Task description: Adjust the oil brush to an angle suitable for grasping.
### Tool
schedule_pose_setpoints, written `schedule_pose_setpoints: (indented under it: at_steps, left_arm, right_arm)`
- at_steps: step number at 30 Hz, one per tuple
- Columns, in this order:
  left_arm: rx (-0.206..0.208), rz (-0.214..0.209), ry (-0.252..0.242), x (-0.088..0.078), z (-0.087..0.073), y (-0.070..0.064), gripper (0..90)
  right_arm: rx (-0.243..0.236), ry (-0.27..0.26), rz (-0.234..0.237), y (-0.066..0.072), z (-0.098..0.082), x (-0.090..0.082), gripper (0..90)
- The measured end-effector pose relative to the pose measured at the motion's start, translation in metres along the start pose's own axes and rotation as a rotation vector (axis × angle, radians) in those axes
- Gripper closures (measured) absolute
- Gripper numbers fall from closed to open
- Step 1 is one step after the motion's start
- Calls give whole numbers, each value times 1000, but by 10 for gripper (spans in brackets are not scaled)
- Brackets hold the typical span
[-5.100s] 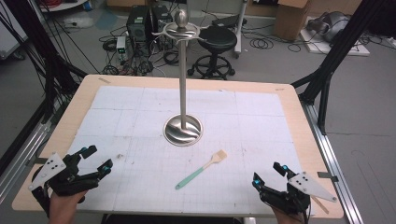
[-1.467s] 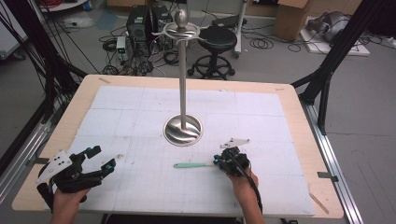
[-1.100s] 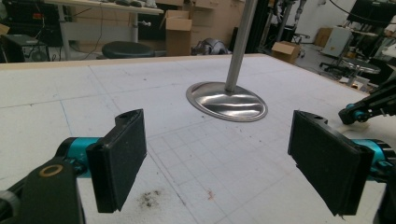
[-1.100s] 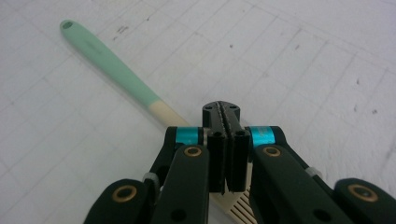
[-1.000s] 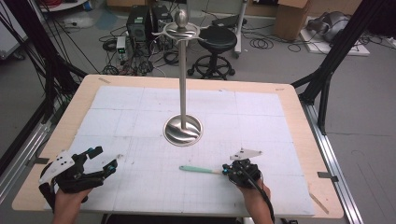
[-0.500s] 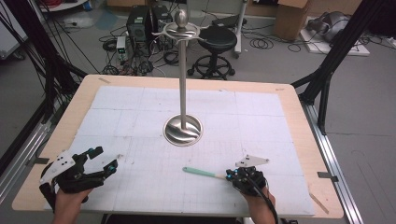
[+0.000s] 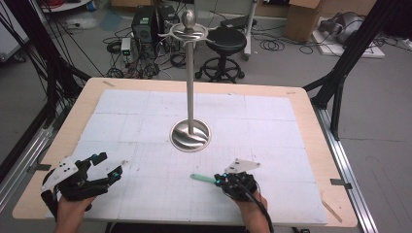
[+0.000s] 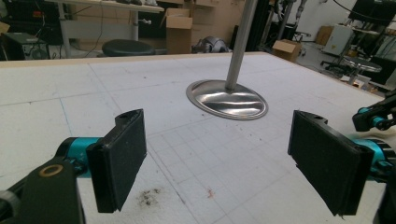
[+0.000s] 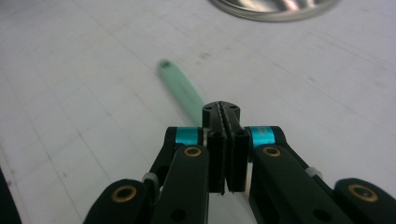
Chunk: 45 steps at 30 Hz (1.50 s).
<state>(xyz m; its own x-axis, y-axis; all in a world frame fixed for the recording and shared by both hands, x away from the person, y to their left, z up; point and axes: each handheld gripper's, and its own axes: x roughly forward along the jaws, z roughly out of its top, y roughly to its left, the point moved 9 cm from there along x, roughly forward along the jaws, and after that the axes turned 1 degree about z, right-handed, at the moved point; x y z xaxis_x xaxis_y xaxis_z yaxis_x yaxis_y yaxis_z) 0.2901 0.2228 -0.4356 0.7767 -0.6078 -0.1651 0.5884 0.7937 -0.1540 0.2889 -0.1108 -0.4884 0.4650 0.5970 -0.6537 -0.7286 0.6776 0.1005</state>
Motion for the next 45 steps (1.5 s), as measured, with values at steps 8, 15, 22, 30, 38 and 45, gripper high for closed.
schedule_pose_setpoints:
  at_steps: [8,15,22,30,38,45]
  left_arm:
    - [-1,-2,0,0,0,1,198]
    - [1,-3,0,0,0,0,199]
    - [0,-9,4,1,-1,-1,198]
    - [4,-35,1,3,0,-6,198]
    - [10,-58,-17,1,3,-9,198]
    - [7,-69,-24,1,3,-10,198]
  right_arm:
    - [-63,74,56,22,5,34,892]
    - [-43,69,8,13,9,38,892]
    - [6,48,-48,-4,7,26,853]
    - [94,-130,-114,-25,2,-33,577]
    - [79,-296,-168,-38,-4,-98,212]
    - [90,-374,-221,-47,-22,-135,166]
